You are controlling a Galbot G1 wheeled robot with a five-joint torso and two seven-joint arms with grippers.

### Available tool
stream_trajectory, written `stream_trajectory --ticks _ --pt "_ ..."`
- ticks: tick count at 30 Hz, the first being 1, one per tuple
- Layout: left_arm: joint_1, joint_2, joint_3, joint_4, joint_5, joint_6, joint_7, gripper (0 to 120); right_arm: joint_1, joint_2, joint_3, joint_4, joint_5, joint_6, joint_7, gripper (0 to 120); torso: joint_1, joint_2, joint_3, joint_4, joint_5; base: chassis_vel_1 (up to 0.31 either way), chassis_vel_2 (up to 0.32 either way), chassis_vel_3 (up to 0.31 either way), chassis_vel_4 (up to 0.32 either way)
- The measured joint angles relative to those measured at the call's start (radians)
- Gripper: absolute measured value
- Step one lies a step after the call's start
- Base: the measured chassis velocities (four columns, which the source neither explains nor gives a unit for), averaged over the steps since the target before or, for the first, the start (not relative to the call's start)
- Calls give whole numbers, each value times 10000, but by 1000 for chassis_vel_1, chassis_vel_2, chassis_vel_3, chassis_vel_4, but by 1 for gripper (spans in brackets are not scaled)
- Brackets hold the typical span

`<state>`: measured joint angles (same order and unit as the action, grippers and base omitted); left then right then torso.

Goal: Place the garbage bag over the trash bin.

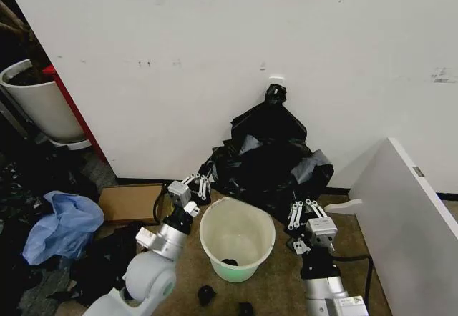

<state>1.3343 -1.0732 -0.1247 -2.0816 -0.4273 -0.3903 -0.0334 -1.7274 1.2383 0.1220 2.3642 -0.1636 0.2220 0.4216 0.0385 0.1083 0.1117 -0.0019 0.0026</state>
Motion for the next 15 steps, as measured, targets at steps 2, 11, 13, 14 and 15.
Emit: stream_trajectory --ticks 2,11,13,14,15 --pt "149 -39 -8 -39 51 -56 -2 0 -26 5 -48 -79 159 97 -140 0 0 0 0 0 -1 0 0 0 0" --pt "260 -211 1 -25 232 -253 -43 0 213 182 -259 -1154 629 663 -893 0 2 -2 1 0 0 0 0 0 0" --pt "249 -215 1 -99 245 -247 -127 0 301 238 -379 -1331 916 765 -1129 0 2 -2 1 0 0 0 0 0 0" --pt "235 -210 -5 -137 244 -234 -162 0 337 264 -433 -1370 1073 807 -1256 0 2 -2 1 0 -1 0 0 0 0" --pt "224 -206 -11 -166 233 -221 -186 0 363 279 -455 -1378 1159 842 -1338 0 2 -2 1 0 0 0 0 0 0"
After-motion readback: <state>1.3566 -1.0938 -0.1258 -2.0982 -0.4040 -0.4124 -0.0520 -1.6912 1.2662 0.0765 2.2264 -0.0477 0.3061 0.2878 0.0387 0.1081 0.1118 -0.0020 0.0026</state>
